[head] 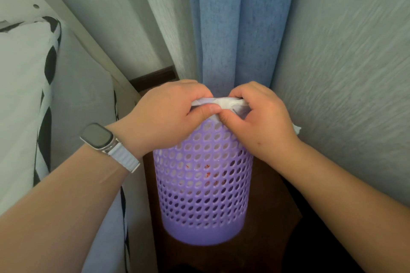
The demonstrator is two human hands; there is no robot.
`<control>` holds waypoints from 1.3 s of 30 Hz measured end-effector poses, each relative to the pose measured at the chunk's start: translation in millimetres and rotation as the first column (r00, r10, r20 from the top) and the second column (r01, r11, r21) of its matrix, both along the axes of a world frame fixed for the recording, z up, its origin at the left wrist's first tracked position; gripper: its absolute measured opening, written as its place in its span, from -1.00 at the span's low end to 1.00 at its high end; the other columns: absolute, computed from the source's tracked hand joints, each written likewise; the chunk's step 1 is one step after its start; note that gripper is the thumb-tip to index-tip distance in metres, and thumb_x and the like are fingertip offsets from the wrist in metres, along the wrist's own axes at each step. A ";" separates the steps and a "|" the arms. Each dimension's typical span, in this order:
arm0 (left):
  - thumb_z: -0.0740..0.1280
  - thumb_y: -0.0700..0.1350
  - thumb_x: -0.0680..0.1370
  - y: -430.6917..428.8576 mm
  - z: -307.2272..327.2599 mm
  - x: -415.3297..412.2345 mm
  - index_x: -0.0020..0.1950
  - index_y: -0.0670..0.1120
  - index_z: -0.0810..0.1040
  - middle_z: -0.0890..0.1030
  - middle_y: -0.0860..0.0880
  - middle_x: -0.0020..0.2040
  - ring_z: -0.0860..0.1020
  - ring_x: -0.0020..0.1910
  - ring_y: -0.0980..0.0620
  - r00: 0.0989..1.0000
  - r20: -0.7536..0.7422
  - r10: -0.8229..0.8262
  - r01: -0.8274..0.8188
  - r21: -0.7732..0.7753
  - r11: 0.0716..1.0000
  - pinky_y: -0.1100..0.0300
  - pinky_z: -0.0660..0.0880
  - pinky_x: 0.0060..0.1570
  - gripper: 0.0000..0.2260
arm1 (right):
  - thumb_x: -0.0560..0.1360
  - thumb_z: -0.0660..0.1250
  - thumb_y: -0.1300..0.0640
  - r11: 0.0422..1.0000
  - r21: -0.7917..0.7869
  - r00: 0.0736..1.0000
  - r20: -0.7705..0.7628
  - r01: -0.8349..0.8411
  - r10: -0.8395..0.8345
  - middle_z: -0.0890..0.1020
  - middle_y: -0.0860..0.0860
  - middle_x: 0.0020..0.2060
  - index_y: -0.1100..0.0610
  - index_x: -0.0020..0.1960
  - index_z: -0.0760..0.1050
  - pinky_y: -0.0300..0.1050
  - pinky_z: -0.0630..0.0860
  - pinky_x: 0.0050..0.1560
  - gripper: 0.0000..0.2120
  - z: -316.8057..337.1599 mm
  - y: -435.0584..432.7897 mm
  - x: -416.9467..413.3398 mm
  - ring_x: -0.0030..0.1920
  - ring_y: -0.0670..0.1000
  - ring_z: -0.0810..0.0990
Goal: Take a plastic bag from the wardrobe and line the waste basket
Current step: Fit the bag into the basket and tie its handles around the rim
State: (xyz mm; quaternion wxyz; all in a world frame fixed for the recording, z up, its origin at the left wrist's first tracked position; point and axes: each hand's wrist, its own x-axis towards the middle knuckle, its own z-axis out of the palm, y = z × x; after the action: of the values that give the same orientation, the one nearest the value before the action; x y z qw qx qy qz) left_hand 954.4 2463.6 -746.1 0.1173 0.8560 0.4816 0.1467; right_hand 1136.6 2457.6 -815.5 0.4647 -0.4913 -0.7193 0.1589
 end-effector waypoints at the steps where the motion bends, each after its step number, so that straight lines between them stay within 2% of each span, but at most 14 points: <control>1: 0.10 0.26 0.52 0.3 -0.7 -1.5 -0.04 0.05 0.56 0.56 0.08 -0.17 0.53 -0.16 0.05 1.000 0.002 0.008 -0.008 0.003 1.000 -0.04 0.50 -0.15 -0.63 | 0.42 0.34 -0.07 0.999 -0.010 0.999 -0.011 -0.030 0.030 0.56 -0.05 -0.21 0.10 -0.09 0.56 0.01 0.47 -0.13 -0.76 0.4 0.6 0.9 -0.16 0.03 0.53; 5: 0.10 0.25 0.52 0.3 -1.5 -5.0 -0.08 0.07 0.55 0.55 0.10 -0.21 0.50 -0.21 0.07 0.999 0.000 0.047 -0.047 0.035 0.998 -0.03 0.49 -0.20 -0.65 | 0.48 0.29 -0.09 0.991 -0.018 0.989 -0.060 -0.135 0.134 0.60 -0.04 -0.16 0.11 -0.01 0.60 0.02 0.51 -0.05 -0.71 4.5 2.8 6.4 -0.13 0.04 0.57; 8: 0.11 0.23 0.51 -1.0 0.0 -4.2 -0.11 0.06 0.55 0.56 0.09 -0.22 0.51 -0.23 0.06 0.998 -0.016 0.063 -0.062 0.081 0.995 -0.01 0.49 -0.24 -0.68 | 0.52 0.23 -0.14 0.989 -0.075 0.982 -0.148 -0.128 0.116 0.60 -0.08 -0.20 0.05 -0.07 0.61 -0.03 0.51 -0.10 -0.69 10.1 4.0 8.8 -0.16 -0.04 0.58; 11: 0.13 0.18 0.48 -2.0 0.4 -3.4 -0.15 0.06 0.53 0.55 0.08 -0.24 0.50 -0.25 0.06 0.997 -0.018 0.076 -0.074 0.106 0.992 0.03 0.47 -0.28 -0.73 | 0.52 0.22 -0.17 0.989 -0.100 0.990 -0.108 -0.105 0.094 0.58 -0.10 -0.26 0.02 -0.14 0.60 -0.11 0.47 -0.13 -0.69 11.3 6.1 9.9 -0.20 -0.10 0.54; 14: 0.13 0.15 0.47 -2.9 0.9 -3.2 -0.15 0.06 0.54 0.56 0.08 -0.22 0.51 -0.25 0.06 0.994 -0.034 0.101 -0.096 0.128 0.987 0.07 0.46 -0.29 -0.74 | 0.50 0.26 -0.17 0.987 -0.101 0.991 -0.065 -0.123 0.117 0.58 -0.10 -0.23 0.02 -0.10 0.60 -0.16 0.46 -0.12 -0.72 10.0 7.9 11.4 -0.19 -0.12 0.53; 17: 0.12 0.13 0.45 -3.4 0.9 -3.7 -0.13 0.06 0.55 0.58 0.08 -0.20 0.52 -0.22 0.03 0.993 -0.019 0.114 -0.111 0.130 0.985 0.07 0.46 -0.27 -0.74 | 0.49 0.33 -0.14 0.987 -0.075 0.989 -0.029 -0.145 0.143 0.59 -0.06 -0.19 0.05 -0.04 0.60 -0.11 0.48 -0.09 -0.73 7.5 9.0 13.0 -0.14 -0.08 0.54; 21: 0.14 0.10 0.43 -2.7 0.5 -2.7 -0.17 0.06 0.54 0.56 0.10 -0.26 0.48 -0.26 0.09 0.990 0.059 0.128 -0.133 0.091 0.987 0.09 0.44 -0.28 -0.77 | 0.48 0.33 -0.14 0.991 -0.010 0.990 0.037 -0.135 0.135 0.55 -0.08 -0.18 0.06 -0.01 0.58 -0.03 0.49 -0.08 -0.72 8.0 9.3 14.7 -0.13 -0.01 0.53; 26: 0.30 0.03 0.41 -4.9 3.9 -2.4 -0.20 0.02 0.58 0.57 0.09 -0.29 0.52 -0.28 0.08 0.984 0.157 0.082 -0.081 -0.014 0.997 0.15 0.41 -0.32 -0.88 | 0.49 0.29 -0.12 0.990 0.125 0.990 0.131 -0.072 0.055 0.52 -0.01 -0.26 0.14 -0.09 0.54 0.05 0.48 -0.23 -0.68 4.6 4.5 12.3 -0.23 0.09 0.49; 32: 0.32 0.19 0.37 -5.9 6.2 -1.2 -0.22 0.03 0.57 0.55 0.11 -0.32 0.50 -0.30 0.14 0.983 0.178 0.055 -0.060 0.021 0.998 0.13 0.40 -0.32 -0.76 | 0.53 0.25 -0.11 0.982 0.183 0.984 0.178 -0.042 0.009 0.56 0.04 -0.26 0.17 -0.09 0.53 0.02 0.49 -0.28 -0.67 2.8 0.6 11.1 -0.24 0.13 0.52; 35: 0.28 0.17 0.42 -5.1 4.3 -0.7 -0.21 0.04 0.55 0.54 0.10 -0.32 0.49 -0.29 0.13 0.990 0.133 0.056 -0.064 0.058 0.996 0.06 0.44 -0.30 -0.78 | 0.54 0.25 -0.10 0.984 0.166 0.983 0.180 -0.065 0.034 0.54 0.02 -0.27 0.16 -0.08 0.53 0.02 0.49 -0.28 -0.69 4.0 1.0 11.7 -0.25 0.11 0.52; 39: 0.21 0.10 0.47 -5.2 1.6 -1.6 -0.22 0.01 0.52 0.51 0.07 -0.33 0.47 -0.31 0.07 0.996 0.076 0.040 -0.049 0.120 0.992 0.02 0.44 -0.31 -0.79 | 0.53 0.27 -0.07 0.985 0.081 0.978 0.153 -0.154 0.140 0.47 -0.10 -0.25 0.12 -0.07 0.54 -0.01 0.46 -0.22 -0.75 10.5 4.6 17.5 -0.23 -0.03 0.45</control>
State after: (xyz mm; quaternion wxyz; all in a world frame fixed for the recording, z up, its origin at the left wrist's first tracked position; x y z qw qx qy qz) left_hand 952.9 2458.5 -744.5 0.0790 0.8446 0.4862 0.2097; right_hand 1154.1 2462.2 -804.9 0.4196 -0.4252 -0.7926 0.1228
